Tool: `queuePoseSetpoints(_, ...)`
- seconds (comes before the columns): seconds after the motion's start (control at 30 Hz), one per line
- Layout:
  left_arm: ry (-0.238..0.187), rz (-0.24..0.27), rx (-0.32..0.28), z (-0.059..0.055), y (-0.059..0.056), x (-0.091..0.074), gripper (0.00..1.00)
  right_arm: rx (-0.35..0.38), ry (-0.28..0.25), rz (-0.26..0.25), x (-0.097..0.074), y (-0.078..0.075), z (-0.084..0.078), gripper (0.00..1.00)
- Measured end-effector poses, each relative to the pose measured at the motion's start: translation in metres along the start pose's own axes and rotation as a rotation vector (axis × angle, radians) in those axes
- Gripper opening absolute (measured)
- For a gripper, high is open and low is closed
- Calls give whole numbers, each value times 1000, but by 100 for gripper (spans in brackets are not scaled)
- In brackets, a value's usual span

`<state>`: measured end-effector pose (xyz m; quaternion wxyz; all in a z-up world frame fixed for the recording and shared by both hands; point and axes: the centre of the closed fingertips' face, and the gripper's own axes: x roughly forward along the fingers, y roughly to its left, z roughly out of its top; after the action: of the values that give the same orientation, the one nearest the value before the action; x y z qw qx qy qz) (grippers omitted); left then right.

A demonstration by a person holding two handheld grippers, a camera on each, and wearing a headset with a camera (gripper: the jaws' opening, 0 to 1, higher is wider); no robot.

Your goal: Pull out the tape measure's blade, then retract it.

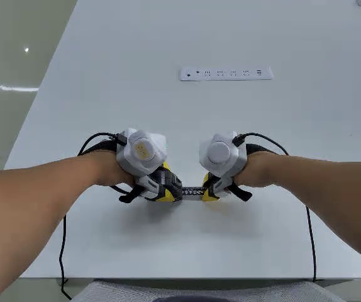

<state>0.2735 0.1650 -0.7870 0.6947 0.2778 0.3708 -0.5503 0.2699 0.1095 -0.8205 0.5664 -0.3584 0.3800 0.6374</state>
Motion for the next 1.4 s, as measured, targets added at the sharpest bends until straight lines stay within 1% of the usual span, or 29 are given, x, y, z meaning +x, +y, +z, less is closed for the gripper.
queuePoseSetpoints(0.37,-5,4,-5,1,0,0,36,13,14,-3,-3,-3,-8,12)
queuePoseSetpoints(0.67,-6,4,-12,1,0,0,37,15,14,-1,-3,-3,-12,12)
queuePoseSetpoints(0.83,-11,6,-20,1,0,0,37,22,13,-2,-7,-4,-16,12)
queuePoseSetpoints(1.4,-9,3,-24,0,-1,-1,37,27,19,-7,-13,-3,-22,12)
